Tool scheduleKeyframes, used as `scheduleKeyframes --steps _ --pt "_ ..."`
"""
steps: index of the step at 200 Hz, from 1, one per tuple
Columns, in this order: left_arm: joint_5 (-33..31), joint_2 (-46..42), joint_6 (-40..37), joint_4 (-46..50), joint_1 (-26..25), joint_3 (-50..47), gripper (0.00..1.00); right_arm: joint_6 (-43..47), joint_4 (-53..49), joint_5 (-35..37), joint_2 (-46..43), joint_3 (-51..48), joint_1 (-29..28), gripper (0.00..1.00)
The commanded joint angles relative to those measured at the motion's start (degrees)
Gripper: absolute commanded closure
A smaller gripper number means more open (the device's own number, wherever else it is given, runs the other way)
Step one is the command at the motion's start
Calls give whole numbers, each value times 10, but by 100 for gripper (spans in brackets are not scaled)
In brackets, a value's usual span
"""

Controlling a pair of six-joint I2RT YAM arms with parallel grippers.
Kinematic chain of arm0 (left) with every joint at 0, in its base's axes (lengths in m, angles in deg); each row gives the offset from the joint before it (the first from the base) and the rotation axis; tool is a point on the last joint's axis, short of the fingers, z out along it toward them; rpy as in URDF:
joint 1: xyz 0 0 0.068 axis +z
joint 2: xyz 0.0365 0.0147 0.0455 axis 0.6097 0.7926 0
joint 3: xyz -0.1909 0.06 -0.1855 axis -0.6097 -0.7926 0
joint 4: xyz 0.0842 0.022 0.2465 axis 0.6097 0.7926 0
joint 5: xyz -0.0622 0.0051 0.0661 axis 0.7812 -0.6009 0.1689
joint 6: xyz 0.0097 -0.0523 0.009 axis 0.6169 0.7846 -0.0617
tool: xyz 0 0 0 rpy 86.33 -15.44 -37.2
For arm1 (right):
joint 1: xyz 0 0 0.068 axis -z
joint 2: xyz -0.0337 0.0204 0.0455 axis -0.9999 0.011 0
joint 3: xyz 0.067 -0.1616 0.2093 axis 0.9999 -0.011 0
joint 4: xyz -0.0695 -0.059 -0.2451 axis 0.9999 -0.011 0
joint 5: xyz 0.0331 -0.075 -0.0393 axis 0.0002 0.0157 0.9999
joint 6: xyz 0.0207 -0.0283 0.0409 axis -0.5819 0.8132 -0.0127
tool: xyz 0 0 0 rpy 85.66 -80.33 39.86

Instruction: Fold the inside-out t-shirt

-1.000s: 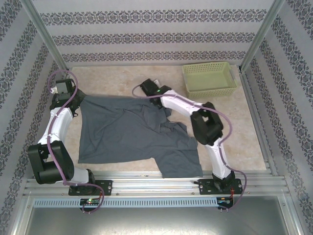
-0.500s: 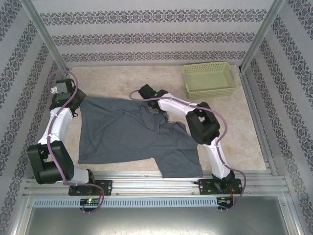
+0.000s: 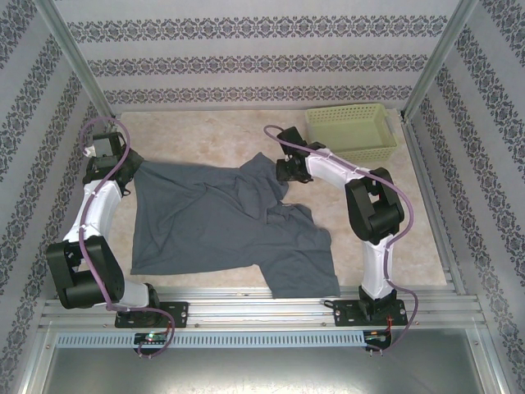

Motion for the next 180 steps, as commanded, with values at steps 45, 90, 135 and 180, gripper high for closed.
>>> scheduleKeyframes --steps 45,90,135,180 --pt "-4 3 -7 6 6 18 100 -64 20 -69 55 20 13 54" --pt "-6 2 -9 8 6 21 100 -65 22 -68 83 34 13 72" --pt "-6 2 -7 8 5 19 100 -45 20 -36 65 40 17 90" --pt "-8 0 -9 10 6 19 100 -41 29 -44 47 37 36 72"
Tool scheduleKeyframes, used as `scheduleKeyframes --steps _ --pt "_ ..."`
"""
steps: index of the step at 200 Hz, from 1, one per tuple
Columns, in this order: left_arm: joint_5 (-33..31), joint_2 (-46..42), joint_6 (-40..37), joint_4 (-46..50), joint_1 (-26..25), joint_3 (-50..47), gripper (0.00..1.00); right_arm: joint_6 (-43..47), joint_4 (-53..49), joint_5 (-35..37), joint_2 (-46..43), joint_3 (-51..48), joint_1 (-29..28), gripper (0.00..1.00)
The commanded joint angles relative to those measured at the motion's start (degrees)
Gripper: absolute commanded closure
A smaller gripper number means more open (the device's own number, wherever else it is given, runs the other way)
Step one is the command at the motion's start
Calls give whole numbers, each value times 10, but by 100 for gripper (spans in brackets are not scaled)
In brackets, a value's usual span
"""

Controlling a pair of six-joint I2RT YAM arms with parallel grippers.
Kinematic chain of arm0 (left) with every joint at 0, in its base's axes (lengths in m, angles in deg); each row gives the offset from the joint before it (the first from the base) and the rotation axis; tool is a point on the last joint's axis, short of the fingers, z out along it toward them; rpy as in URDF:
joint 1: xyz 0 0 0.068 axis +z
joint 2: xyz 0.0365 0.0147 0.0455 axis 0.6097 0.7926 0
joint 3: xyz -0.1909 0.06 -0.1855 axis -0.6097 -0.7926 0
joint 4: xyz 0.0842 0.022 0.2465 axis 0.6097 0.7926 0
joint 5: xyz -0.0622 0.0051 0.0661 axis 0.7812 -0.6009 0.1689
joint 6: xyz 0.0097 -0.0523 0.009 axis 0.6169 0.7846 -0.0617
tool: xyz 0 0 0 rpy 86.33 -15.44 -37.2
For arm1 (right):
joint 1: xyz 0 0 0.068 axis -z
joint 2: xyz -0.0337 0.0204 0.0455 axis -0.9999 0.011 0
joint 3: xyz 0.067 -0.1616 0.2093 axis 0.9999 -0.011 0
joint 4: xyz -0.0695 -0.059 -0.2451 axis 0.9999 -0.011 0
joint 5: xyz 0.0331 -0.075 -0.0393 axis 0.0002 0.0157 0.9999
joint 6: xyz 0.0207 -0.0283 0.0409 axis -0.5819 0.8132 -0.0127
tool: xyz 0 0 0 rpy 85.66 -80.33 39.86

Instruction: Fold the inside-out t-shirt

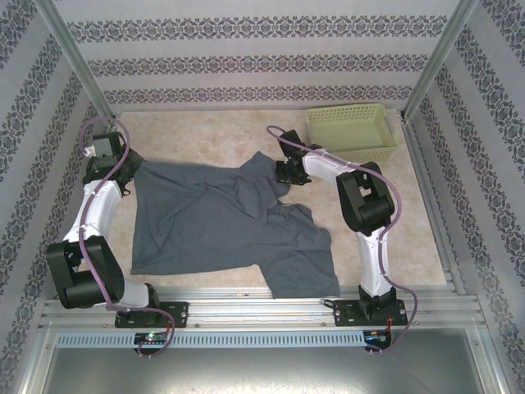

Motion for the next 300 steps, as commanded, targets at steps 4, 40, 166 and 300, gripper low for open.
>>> scheduleKeyframes --steps 4,40,166,300 --pt "-8 0 -8 10 5 19 100 7 2 10 -23 8 16 72" --pt "-8 0 -9 10 6 20 100 12 7 9 -14 18 23 74" --pt "-6 2 -8 10 6 20 100 24 -50 35 60 82 13 69" --pt "-8 -1 -7 11 6 20 100 13 -120 89 88 97 -52 72"
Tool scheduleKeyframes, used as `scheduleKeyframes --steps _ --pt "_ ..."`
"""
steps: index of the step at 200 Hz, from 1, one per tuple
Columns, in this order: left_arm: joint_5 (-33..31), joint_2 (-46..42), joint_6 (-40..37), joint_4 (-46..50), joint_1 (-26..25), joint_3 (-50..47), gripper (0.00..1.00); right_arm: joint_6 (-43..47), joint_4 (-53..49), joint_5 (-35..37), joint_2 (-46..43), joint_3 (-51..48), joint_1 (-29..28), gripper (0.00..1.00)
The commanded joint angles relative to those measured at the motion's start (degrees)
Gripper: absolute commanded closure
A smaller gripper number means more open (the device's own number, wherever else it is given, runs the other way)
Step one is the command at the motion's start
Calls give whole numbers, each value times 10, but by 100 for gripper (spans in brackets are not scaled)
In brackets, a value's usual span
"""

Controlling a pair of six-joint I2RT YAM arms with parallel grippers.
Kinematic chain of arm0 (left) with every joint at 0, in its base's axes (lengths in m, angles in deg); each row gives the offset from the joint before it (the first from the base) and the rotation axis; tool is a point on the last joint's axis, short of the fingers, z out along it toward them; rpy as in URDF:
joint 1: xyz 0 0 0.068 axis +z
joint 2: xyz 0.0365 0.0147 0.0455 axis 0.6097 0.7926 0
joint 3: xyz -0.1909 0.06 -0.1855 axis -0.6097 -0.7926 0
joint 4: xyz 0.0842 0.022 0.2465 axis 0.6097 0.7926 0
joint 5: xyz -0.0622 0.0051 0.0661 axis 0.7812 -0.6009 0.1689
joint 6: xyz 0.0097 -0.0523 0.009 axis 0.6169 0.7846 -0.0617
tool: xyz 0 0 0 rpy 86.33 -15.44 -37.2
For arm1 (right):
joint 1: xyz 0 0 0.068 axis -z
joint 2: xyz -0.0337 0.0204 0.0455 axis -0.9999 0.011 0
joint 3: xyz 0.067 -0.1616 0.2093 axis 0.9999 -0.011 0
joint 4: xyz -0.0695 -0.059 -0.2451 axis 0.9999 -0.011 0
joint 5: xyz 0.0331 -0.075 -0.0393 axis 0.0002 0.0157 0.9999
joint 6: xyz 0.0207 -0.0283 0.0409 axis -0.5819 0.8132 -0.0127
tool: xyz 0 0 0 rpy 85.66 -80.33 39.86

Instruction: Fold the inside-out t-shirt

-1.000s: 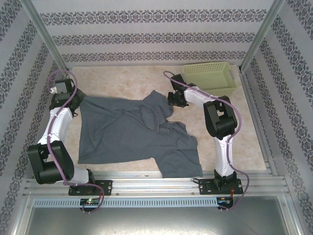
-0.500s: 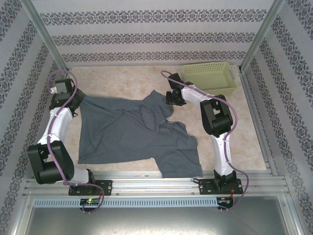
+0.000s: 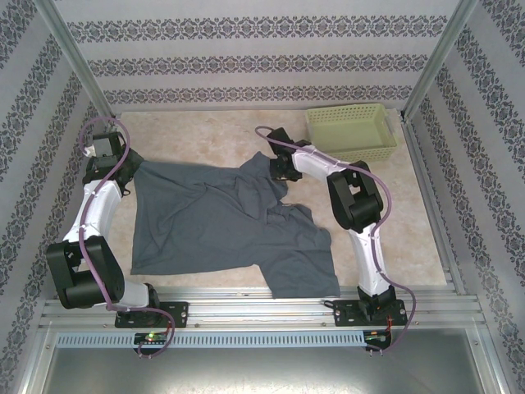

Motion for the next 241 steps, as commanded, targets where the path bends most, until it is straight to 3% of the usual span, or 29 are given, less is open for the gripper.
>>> scheduleKeyframes --steps 1,36,66,145,177,204,241 --pt "-8 -1 -7 11 6 20 100 -7 -55 -4 32 3 -14 73" --pt "-4 2 -7 11 6 23 100 -4 -47 4 12 -1 -13 100" --pt "1 3 -8 15 6 27 100 19 -38 65 -65 -23 5 100" --pt "76 -11 1 27 6 42 100 177 3 220 -397 -51 20 100" --pt "143 -25 29 2 0 -11 100 187 21 209 -514 -103 32 100" --pt "170 -31 24 6 -37 -57 100 150 42 150 -607 -181 62 100" --pt "189 -39 22 15 -48 -43 100 130 47 111 -656 -217 99 100"
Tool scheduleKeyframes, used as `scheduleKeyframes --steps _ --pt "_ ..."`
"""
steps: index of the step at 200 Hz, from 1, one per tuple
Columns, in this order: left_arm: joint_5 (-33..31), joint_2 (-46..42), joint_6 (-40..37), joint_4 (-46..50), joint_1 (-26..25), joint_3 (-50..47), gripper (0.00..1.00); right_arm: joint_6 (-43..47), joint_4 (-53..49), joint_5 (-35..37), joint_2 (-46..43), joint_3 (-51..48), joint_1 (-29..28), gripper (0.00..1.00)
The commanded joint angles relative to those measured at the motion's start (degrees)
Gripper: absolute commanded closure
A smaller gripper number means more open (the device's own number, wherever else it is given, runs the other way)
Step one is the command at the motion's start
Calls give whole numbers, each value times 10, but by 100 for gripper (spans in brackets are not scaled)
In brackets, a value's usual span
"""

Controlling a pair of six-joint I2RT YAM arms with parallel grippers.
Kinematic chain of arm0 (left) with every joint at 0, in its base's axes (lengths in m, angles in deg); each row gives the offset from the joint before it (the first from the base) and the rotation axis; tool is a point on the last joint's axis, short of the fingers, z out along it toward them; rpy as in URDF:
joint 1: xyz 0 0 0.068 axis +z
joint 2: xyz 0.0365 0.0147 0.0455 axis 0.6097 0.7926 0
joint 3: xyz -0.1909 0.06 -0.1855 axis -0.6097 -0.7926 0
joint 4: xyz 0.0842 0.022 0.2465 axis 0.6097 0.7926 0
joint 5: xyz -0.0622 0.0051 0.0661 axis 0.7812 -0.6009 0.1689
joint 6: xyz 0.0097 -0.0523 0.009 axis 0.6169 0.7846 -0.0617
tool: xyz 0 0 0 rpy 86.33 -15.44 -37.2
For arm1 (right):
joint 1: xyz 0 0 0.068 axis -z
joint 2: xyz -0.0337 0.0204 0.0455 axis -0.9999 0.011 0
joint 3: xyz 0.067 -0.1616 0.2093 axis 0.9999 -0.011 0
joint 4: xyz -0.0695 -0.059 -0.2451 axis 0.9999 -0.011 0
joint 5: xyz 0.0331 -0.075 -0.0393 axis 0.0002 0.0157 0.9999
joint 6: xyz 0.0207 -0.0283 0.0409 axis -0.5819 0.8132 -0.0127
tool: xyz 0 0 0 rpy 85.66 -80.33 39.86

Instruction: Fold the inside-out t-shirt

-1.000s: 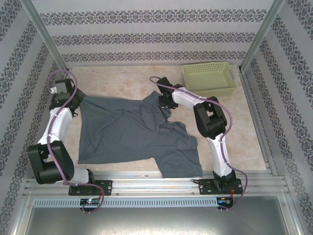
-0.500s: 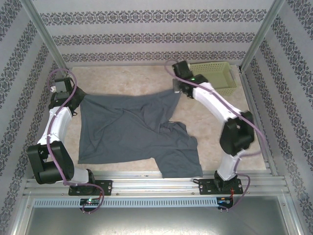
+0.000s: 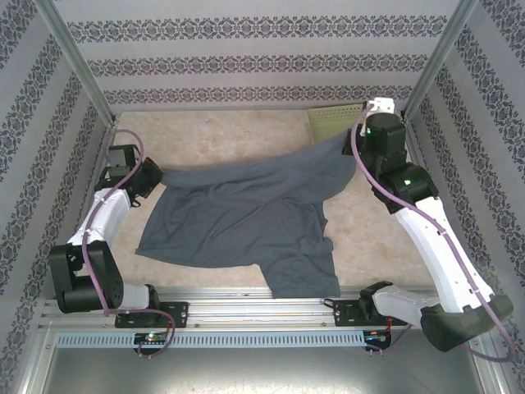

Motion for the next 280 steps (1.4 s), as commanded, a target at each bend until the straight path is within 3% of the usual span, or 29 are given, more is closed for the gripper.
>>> scheduleKeyframes --steps 1,25,70,115,150,216,245,280 --pt "27 -18 6 2 0 32 100 -15 13 -28 -14 -4 13 100" --pt "52 -54 9 25 0 117 100 5 0 -24 -38 37 15 100" --pt "6 -191 -15 57 0 226 100 25 -12 -32 -116 127 14 100" --pt "-24 -311 -28 12 0 265 100 29 -3 -68 -174 217 14 100" --pt "-59 -353 -37 -35 0 271 100 46 5 -76 -154 301 13 100" --pt "-55 -174 -37 6 0 288 100 103 7 -28 52 410 17 100" --pt "-66 -92 -40 5 0 278 100 75 14 -76 149 421 40 100" --pt "-138 -21 -66 -5 2 254 100 50 40 -132 265 424 45 100"
